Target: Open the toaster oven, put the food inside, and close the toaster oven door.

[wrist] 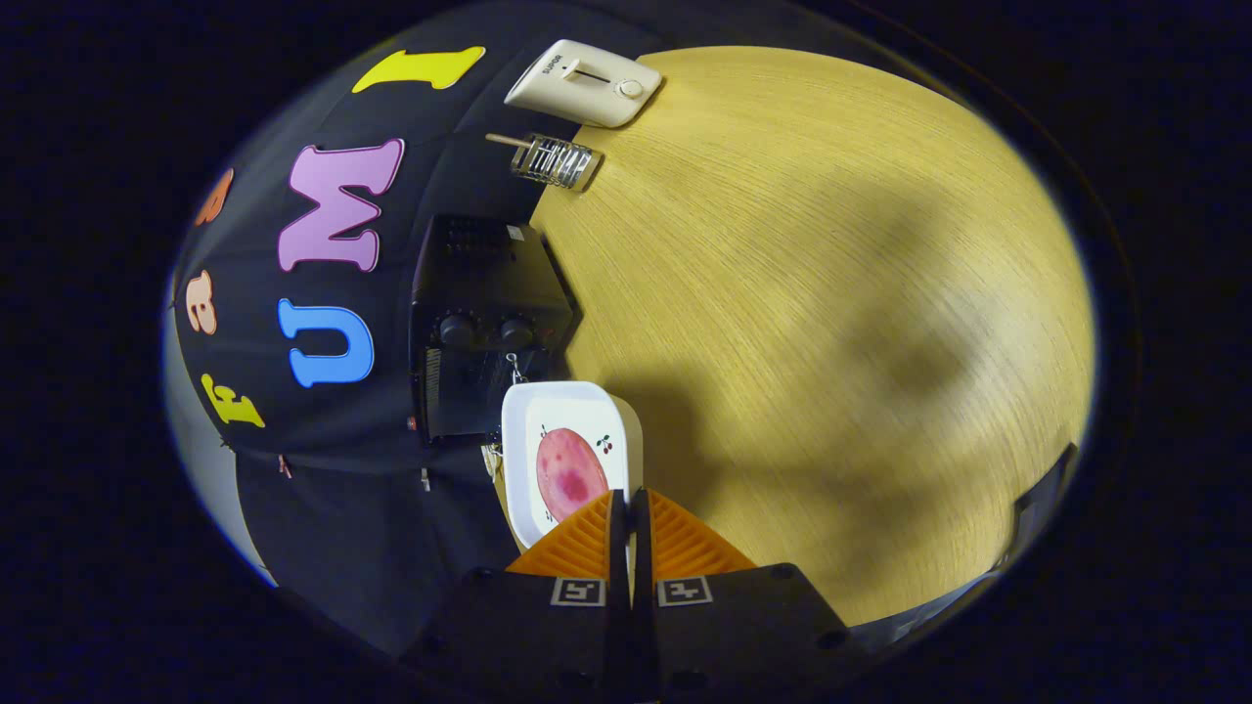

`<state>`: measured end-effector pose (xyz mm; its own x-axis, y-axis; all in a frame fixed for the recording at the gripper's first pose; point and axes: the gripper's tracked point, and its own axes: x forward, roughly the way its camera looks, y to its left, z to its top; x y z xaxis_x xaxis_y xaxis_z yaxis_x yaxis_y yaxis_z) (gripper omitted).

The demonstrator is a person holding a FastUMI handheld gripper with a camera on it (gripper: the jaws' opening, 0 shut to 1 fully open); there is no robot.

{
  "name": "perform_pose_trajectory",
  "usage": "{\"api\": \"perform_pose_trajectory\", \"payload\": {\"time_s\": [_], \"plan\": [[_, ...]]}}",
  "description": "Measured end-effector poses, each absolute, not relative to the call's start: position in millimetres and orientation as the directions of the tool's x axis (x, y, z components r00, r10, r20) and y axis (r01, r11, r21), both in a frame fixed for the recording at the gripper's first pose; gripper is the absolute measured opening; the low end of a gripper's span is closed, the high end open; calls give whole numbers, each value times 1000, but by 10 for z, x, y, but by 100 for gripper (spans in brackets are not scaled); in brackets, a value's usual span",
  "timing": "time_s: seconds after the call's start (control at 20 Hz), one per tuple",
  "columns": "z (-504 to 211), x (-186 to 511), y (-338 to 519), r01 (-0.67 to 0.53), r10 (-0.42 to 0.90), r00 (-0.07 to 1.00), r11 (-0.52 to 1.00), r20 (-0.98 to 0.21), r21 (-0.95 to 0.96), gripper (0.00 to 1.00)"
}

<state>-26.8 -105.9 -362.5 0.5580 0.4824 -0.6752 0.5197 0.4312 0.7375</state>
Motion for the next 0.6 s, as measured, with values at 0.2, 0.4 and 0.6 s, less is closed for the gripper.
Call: {"api": "perform_pose_trajectory", "payload": {"time_s": [0.2,0.4,0.6], "plan": [[-3513,-75,-575,529,456,600,391,-658,753,5],[-3485,308,-159,562,376,657,335,-654,756,5],[-3503,718,240,597,312,679,292,-664,748,5]]}}
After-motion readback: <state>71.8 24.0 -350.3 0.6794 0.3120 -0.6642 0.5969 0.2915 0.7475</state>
